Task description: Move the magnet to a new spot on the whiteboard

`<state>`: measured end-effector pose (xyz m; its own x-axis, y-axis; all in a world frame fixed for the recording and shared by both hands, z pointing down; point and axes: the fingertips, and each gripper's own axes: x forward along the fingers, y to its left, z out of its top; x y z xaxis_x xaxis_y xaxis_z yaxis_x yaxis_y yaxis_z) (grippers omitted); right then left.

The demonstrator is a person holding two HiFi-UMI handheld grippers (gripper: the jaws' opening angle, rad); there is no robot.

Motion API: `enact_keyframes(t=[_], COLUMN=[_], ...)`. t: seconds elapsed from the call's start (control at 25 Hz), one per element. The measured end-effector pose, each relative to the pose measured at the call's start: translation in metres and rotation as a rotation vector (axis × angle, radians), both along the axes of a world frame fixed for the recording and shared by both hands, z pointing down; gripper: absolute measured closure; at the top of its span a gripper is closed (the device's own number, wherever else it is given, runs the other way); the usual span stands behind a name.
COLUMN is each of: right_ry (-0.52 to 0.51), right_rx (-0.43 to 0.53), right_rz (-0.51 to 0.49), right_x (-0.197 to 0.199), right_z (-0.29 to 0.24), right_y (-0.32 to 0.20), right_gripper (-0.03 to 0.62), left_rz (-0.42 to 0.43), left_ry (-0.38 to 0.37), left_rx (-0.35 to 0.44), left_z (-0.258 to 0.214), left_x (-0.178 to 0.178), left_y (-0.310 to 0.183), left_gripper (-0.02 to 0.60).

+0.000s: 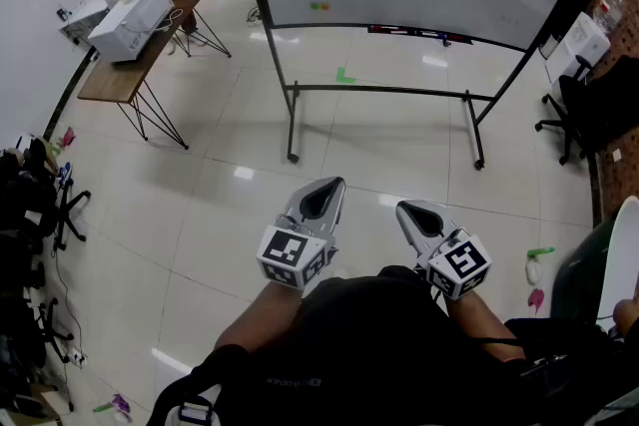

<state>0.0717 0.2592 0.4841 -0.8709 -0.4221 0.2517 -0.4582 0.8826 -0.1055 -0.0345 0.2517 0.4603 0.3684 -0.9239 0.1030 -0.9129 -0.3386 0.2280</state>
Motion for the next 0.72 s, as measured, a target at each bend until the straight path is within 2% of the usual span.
enact_keyframes(t=[0.16, 0.4, 0.56, 0.72], right_ry=[-0.007, -0.003, -0.017, -0.056], right_rx=[0.002, -0.031, -0.049, -0.046], right_rz=[0.001, -0.007, -0.012, -0.041], right_x=[-0.014, -0.023, -0.036, -0.069], right_z=[-0.003, 0.012, 0.015, 0.009], right_y=[-0.006, -0.022, -0.054, -0.102], right_gripper=[0.592, 0.592, 0.592, 0.592], left_rz=[-0.019, -0.015, -0.019, -0.033], left_ry=[-0.001, 0.001, 0.003, -0.021], left_rx=[-0.011, -0.044, -0.048, -0.059], left_z=[0.001, 0.015, 0.018, 0.016], left_x=[-0.022, -0.029, -0.037, -0.058], left_y=[-0.008, -0.023, -0.051, -0.082], left_gripper=[0.569, 0.569, 0.568, 0.569])
